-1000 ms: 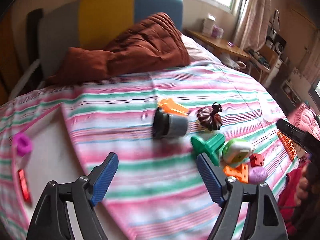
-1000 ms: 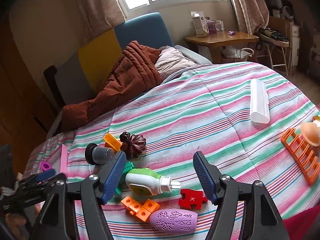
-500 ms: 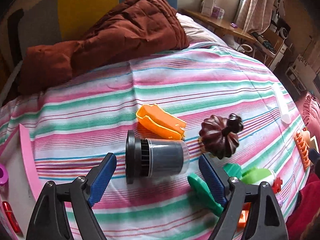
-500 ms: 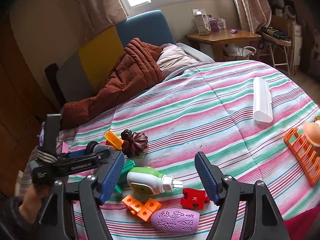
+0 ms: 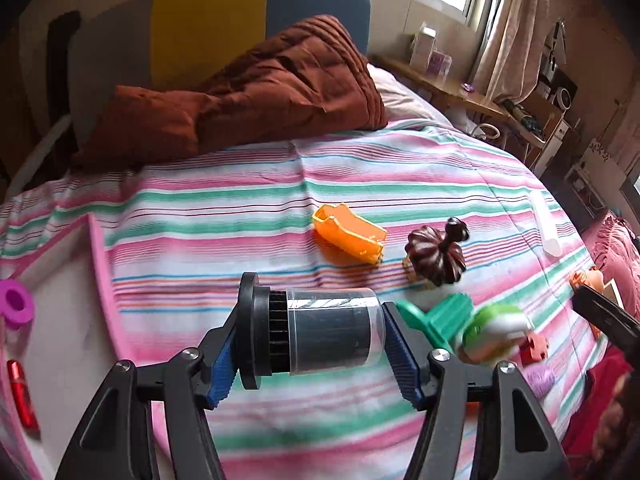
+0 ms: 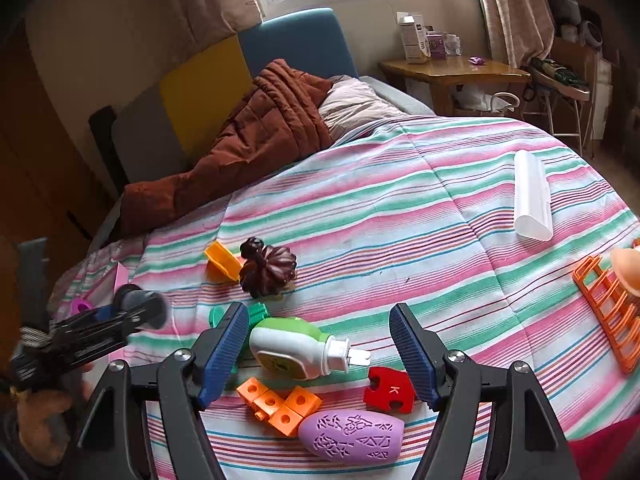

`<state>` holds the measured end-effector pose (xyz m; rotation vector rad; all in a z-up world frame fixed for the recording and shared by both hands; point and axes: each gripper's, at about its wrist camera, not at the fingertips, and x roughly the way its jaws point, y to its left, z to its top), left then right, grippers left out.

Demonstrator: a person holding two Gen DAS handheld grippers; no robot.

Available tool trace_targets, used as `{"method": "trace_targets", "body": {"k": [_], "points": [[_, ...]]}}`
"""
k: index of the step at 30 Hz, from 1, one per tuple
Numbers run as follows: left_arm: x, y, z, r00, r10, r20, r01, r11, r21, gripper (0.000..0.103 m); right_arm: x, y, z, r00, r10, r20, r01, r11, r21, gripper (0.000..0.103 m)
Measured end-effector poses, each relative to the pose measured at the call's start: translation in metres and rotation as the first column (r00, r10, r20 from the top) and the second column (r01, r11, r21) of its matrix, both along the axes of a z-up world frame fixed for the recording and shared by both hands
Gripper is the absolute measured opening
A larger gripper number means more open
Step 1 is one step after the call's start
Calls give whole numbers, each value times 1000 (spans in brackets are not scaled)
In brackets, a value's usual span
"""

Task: Organize rigid objects
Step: 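Grasp the dark brown knob with the right gripper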

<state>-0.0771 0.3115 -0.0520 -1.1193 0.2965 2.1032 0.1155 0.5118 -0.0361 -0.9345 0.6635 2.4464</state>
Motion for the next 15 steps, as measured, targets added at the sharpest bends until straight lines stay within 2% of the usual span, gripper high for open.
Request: {"method": "trace_targets", "body": {"k": [4,7,12,15], "points": [[11,-36,16,998,44,-33,-43,998,41,65,-10,-9,-6,999,36,26,-36,999,-8,74],[15,-63,21,998,69,-7,-68,994,85,65,-22,-14,-8,998,61,34,-60,998,-28,74],[24,-99,22,994,102,30,-105,988,115,65,-59,-14,-11,995,79,59,-77,996,-37,74],[27,-117,23,991,123,43,-128,983,130,65,-86,-15,-16,992,87,96,-86,996,-8,71]]}}
